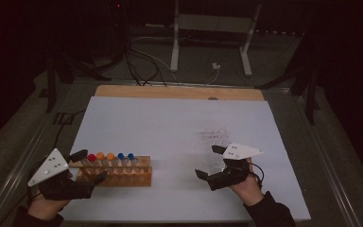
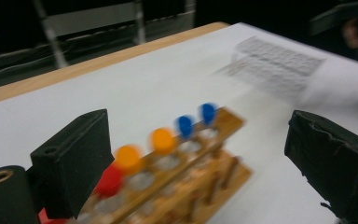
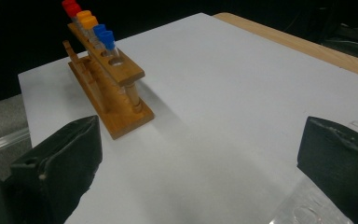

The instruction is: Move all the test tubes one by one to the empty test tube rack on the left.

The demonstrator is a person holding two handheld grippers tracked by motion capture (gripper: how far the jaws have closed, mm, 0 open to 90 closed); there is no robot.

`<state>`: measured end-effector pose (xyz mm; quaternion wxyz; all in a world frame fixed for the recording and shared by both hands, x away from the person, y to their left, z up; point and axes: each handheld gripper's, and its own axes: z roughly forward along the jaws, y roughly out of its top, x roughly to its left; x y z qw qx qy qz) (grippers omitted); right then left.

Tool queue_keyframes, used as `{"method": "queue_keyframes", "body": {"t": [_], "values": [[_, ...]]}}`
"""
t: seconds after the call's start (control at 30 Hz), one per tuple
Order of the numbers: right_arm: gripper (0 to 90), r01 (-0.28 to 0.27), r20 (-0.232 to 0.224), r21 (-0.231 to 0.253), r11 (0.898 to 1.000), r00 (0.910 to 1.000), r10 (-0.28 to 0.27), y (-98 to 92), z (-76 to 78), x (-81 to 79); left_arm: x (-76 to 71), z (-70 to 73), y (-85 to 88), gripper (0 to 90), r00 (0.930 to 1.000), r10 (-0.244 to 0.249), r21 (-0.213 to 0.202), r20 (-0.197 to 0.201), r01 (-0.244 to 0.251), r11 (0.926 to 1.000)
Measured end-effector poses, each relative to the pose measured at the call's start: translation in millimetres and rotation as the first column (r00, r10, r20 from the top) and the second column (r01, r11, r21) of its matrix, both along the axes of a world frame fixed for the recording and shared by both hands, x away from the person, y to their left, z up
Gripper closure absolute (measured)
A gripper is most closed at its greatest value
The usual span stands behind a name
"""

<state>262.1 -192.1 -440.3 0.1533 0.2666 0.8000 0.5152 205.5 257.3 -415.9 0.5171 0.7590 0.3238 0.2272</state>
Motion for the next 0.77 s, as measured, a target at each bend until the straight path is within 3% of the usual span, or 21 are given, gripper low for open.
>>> {"method": "queue_keyframes", "body": {"t": [0.1, 0.23, 0.37, 0.43, 0.5, 0.67, 0.77], "values": [[0.0, -0.003, -0.001, 0.0, 1.0, 1.0, 0.003, -0.6, -0.9, -0.5, 0.2, -4.4, -12.5, 3.7, 0.9981, -0.059, -0.022, -0.016, 0.059, 0.998], [0.0, -0.001, 0.001, -0.003, 1.0, 1.0, 0.001, -1.9, -2.3, -1.3, 0.1, -14.3, -29.2, 1.7, 0.9914, -0.128, -0.007, -0.028, 0.128, 0.9918], [0.0, 0.003, -0.001, -0.001, 1.0, 1.0, -0.003, -3.1, -3.9, -1.1, 0.6, -25.1, -43.0, 0.5, 0.9869, -0.16, 0.0, -0.021, 0.16, 0.9872], [0.0, 0.001, -0.004, -0.002, 1.0, 1.0, -0.001, -3.2, -4.6, -1.5, 1.4, -31.1, -48.6, 0.5, 0.9814, -0.19, 0.003, -0.03, 0.19, 0.9818], [0.0, 0.002, -0.003, -0.001, 1.0, 1.0, -0.002, -3.2, -4.8, -1.5, 1.0, -36.7, -53.7, 0.5, 0.9805, -0.195, 0.028, -0.024, 0.196, 0.9802], [0.0, 0.003, 0.002, 0.004, 1.0, 1.0, -0.003, -4.4, -4.3, -0.5, 0.2, -47.2, -58.7, 0.5, 0.9735, -0.227, 0.042, -0.023, 0.228, 0.9727], [0.0, 0.005, 0.001, 0.009, 1.0, 1.0, -0.005, -5.0, -3.8, -0.6, 1.1, -50.8, -58.9, 0.5, 0.9734, -0.228, 0.042, -0.024, 0.229, 0.9726]]}}
